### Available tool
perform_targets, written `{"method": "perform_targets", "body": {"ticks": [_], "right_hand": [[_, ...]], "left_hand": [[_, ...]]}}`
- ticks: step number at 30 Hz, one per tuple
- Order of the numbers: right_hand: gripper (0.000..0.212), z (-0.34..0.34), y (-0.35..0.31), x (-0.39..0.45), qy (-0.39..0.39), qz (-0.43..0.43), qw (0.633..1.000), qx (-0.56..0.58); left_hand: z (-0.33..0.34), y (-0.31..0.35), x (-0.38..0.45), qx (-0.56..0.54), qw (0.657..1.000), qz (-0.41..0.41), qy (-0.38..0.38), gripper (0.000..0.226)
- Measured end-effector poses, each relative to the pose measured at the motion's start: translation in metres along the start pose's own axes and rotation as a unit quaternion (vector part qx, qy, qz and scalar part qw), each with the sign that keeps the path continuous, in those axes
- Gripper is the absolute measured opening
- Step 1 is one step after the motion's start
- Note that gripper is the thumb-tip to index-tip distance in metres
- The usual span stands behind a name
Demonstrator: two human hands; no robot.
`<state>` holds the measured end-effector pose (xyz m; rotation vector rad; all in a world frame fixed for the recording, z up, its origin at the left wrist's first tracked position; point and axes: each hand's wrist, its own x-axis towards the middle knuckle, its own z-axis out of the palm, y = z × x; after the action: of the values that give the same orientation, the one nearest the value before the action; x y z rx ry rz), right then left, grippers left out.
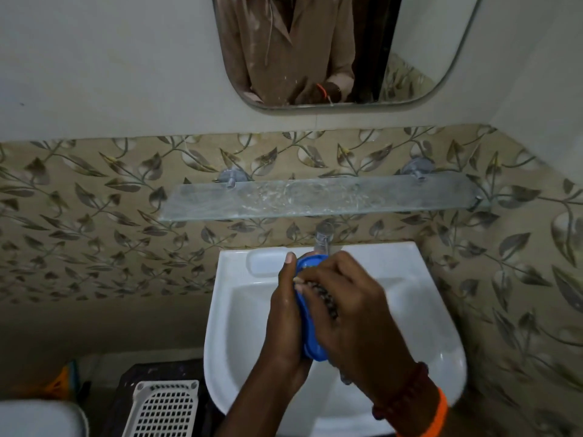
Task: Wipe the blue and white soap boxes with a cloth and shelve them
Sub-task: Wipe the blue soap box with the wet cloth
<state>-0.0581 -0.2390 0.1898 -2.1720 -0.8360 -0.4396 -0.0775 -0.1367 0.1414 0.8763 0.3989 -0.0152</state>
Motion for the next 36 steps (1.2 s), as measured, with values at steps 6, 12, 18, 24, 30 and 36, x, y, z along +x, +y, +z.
{"method": "perform_targets", "body": {"ticks": [6,12,18,24,30,36], "right_hand": [[0.009,0.003,0.009,0.007,-0.001,0.012,1.000,0.024],[0.006,0.006,0.004,-0.005,-0.009,0.028,0.998,0.057],[0.008,-0.002,0.007,0.001,-0.040,0.014,0.996,0.083],[0.009,0.003,0.002,-0.006,-0.005,0.003,0.999,0.053],[0.006,0.006,0.007,0.002,0.045,0.026,0.996,0.069],[0.007,0.011,0.014,0.002,0.103,0.122,0.985,0.068]], "left_hand": [[-0.007,-0.002,-0.004,0.008,1.000,0.015,0.018,0.061],[-0.013,0.004,-0.004,0.010,0.999,0.031,0.027,0.063],[-0.013,-0.001,-0.010,0.051,0.998,0.043,0.020,0.058],[-0.011,-0.002,-0.012,0.050,0.997,0.043,0.029,0.052],[-0.013,-0.002,-0.010,0.081,0.994,0.066,0.035,0.054],[-0.015,0.002,-0.009,0.137,0.980,0.136,0.052,0.079]]}}
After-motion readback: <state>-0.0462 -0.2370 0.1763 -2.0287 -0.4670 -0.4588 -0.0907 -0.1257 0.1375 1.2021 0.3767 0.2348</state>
